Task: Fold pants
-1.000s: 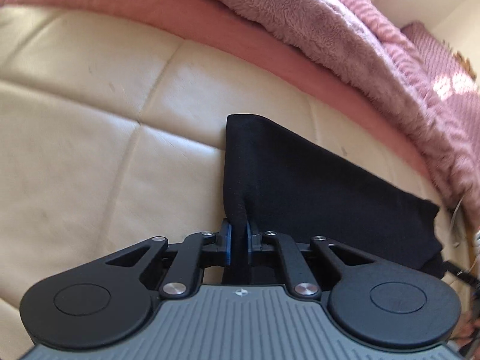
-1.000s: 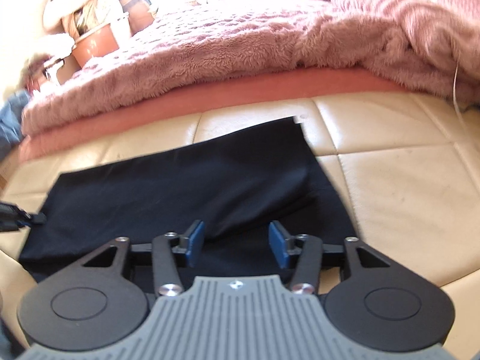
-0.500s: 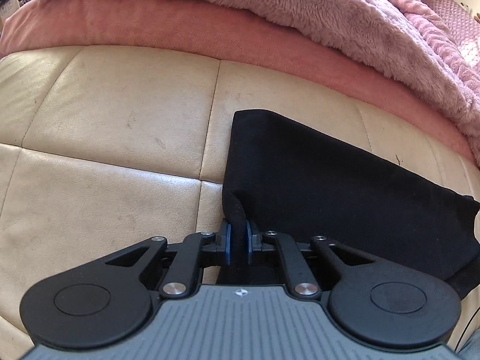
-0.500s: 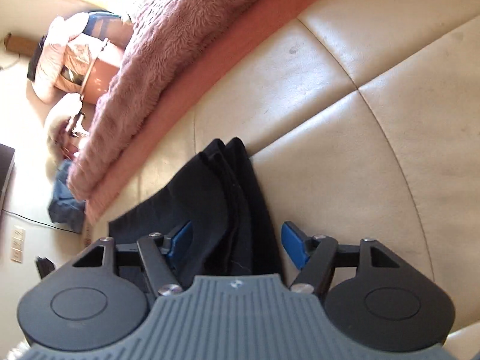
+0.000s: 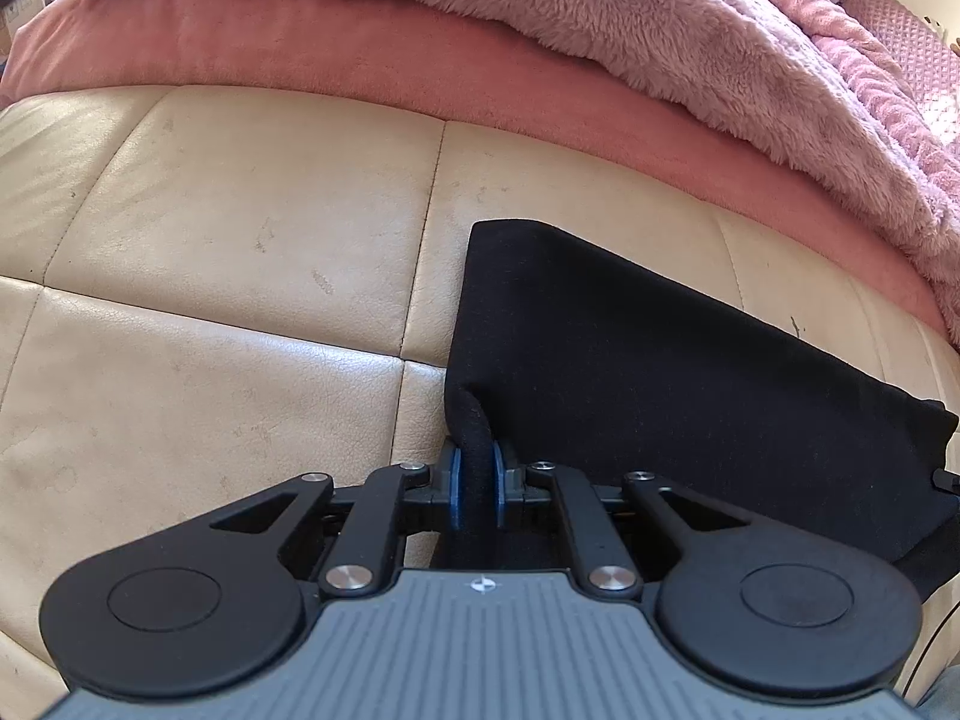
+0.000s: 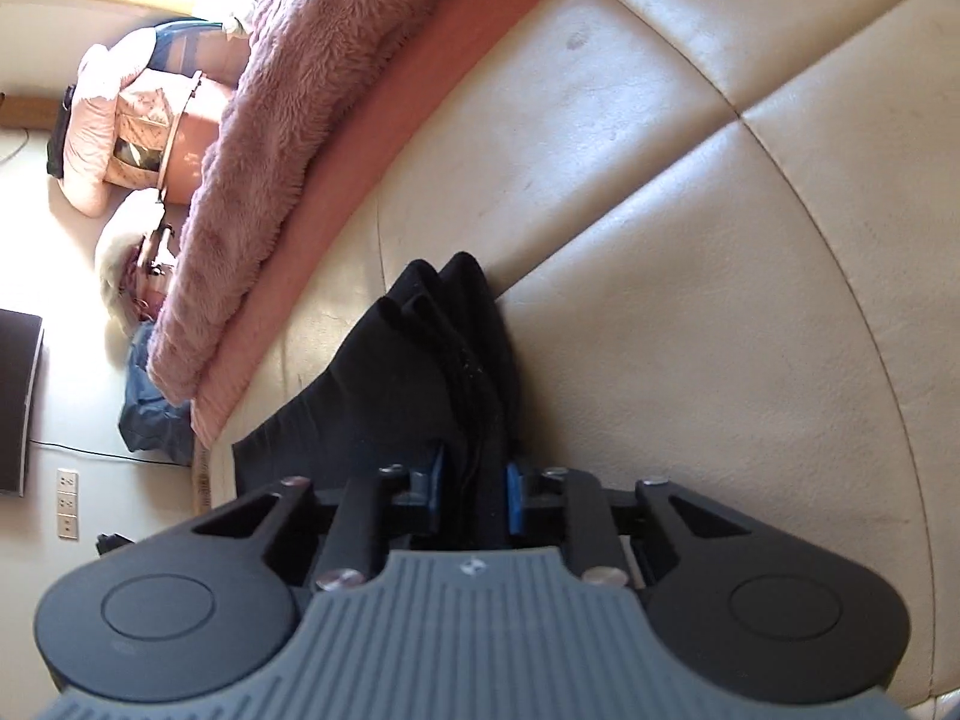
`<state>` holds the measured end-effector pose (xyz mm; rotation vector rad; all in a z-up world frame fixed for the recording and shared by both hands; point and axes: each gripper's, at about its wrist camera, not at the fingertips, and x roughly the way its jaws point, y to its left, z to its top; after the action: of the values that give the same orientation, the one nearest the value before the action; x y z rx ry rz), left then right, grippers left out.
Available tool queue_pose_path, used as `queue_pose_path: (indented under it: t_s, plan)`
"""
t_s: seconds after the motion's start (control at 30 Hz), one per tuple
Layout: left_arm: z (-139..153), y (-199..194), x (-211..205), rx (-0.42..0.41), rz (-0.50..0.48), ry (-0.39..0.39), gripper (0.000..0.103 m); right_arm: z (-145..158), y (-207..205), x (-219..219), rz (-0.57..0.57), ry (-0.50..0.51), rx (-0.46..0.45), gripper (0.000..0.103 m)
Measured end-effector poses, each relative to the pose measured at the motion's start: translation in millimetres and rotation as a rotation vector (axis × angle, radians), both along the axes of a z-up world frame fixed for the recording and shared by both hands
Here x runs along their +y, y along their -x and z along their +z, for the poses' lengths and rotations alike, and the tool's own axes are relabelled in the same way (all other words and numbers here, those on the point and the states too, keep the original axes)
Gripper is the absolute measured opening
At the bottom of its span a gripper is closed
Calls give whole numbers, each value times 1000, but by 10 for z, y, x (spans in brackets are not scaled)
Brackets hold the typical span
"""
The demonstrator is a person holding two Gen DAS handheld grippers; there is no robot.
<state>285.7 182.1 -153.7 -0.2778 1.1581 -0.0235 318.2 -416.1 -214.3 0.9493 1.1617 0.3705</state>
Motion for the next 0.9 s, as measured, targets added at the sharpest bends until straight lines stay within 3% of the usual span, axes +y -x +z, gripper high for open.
queue_pose_path:
  t_s: [0.13, 0.33, 0.4, 0.57, 0.7, 0.9]
  plan:
    - [17, 38, -20, -5, 9, 9, 10, 187, 8, 27, 8, 22, -37, 10]
    - [2, 191, -201, -12, -19, 87, 13, 570, 39, -140, 10, 111, -54, 9]
    - [25, 218, -297, -24, -25, 68, 23, 718, 57, -198, 15, 138, -53, 9]
    - [250, 281, -467, -146, -24, -25, 23, 1204, 54, -102, 55, 228, -63, 9]
    - [397, 320, -642, -205, -102, -10, 23, 1610, 10, 132, 102, 287, -87, 9]
    - [417, 418, -1146, -239, -287, 121, 19, 2125, -17, 563, 171, 329, -153, 8]
